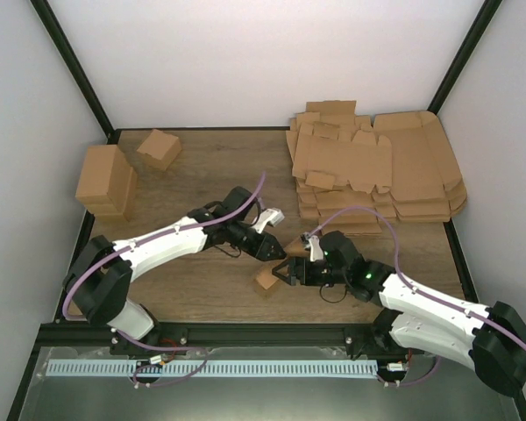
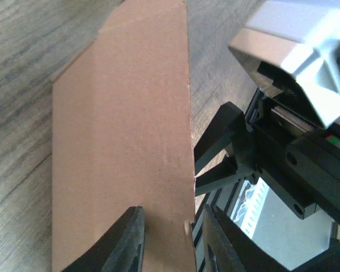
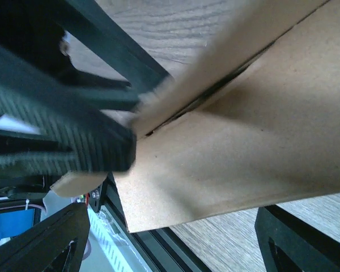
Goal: Fold the paper box
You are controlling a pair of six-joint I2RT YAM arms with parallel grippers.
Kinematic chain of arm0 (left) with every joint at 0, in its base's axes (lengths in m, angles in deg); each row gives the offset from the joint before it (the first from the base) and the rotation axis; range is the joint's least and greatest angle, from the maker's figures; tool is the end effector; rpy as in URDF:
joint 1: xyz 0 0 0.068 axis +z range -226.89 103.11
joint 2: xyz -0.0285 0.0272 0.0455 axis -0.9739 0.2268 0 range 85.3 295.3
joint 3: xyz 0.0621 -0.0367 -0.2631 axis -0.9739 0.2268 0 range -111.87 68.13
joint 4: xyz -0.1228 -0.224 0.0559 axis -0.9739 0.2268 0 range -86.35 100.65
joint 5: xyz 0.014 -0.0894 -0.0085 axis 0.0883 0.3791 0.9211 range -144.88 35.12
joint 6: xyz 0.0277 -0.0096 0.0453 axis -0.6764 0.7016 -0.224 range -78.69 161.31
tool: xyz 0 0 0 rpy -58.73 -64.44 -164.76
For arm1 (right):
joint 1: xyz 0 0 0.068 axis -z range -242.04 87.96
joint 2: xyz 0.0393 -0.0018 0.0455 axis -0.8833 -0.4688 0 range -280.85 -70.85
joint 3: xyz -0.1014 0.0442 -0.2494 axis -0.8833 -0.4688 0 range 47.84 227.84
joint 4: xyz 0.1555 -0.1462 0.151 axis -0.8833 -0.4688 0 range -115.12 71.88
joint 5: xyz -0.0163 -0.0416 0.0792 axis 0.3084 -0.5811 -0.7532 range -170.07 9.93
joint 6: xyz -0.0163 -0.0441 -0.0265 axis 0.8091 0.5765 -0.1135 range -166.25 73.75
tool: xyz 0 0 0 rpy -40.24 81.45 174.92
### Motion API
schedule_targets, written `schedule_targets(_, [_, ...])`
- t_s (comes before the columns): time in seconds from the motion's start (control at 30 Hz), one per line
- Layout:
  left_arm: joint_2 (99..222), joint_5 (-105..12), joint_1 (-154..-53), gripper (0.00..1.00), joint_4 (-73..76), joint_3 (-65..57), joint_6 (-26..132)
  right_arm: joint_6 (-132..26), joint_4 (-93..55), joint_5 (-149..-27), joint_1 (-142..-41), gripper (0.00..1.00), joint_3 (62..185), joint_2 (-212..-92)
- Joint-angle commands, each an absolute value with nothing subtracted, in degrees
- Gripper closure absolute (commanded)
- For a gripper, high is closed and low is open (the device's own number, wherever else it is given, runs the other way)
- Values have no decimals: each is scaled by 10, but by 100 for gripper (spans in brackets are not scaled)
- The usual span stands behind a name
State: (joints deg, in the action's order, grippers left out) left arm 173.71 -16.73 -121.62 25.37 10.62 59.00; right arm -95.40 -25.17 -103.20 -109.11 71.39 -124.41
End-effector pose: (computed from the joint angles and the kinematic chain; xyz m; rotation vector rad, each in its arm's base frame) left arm 0.2088 -0.2378 0.2220 0.9203 2.5026 -1.2477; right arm 0.1196 0.1490 0.1909 -0.2101 2.5125 1.2727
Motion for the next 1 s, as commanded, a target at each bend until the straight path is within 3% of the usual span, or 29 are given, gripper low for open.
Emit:
schedule_targets(0.0, [1740,-177,-1226,58,279,97,575,-949,-210,-1023,-1094,16,726,-1241])
schedule_targets(0.07, [1735,-210,-1226,47,300,84,566,-943,-230,-1015,-1094,16,728,-1229])
schedule_targets(0.2, [1736,-234,-1226,35,329,60,548,-936,-285,-990,-1094,16,735,-1200])
schedule_targets(0.47, [1734,-245,-1226,30,330,49,554,-910,-422,-910,-1093,14,777,-1151])
schedule_targets(0.57, [1730,-261,-1237,12,325,48,569,-876,-468,-875,-1077,13,825,-1164])
schedule_targets(0.63, [1739,-297,-1256,11,341,34,573,-848,-482,-883,-1042,13,848,-1179])
schedule_targets(0.8, [1762,-368,-1278,19,351,28,609,-784,-459,-968,-913,15,867,-1209])
schedule_targets(0.97, [1771,-399,-1308,13,341,22,619,-739,-432,-1004,-830,15,886,-1247])
